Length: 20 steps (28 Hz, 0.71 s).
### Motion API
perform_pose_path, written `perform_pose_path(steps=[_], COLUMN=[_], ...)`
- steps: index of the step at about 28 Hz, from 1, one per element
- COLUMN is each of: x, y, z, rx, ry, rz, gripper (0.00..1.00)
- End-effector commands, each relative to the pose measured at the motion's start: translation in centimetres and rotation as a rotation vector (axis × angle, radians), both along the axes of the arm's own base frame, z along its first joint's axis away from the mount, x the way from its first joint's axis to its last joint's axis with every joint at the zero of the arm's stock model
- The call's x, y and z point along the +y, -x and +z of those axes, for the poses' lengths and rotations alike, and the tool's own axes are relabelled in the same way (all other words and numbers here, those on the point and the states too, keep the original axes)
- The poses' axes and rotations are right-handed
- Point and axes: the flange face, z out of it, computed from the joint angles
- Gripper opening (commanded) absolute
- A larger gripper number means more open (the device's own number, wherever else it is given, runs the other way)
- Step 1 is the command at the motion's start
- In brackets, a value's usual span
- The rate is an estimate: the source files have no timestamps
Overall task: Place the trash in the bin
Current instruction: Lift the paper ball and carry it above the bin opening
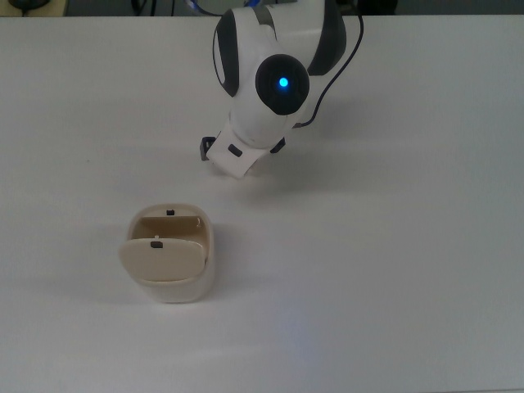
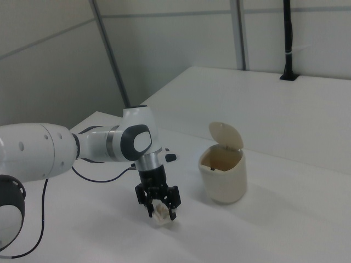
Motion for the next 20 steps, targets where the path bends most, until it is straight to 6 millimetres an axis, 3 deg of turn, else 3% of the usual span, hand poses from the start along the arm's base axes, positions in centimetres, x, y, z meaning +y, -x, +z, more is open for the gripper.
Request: perform_pose_path(steps=[1, 8, 11, 13, 14, 19, 20], x=[-0.2, -0.2, -0.5, -1.0, -1.2, -6.0, -8.4], y=[-0.2, -0.4, -0.9, -1.3, -1.4, -2.3, -2.4], z=[0.4, 0.5, 1.9, 3.0, 3.7, 11.6, 13.7], rx=[-0.036, -0.054, -0.084, -0.104, -0.119, -0.252, -0.282], ry=[0.046, 0.055, 0.053, 0.051, 0.050, 0.017, -0.028], rz=[-0.026, -0.056, -0.082, -0.103, -0.117, -0.217, -0.270], gripper=[0.41, 0.24, 0.09, 0.08, 0.08, 0.10, 0.12])
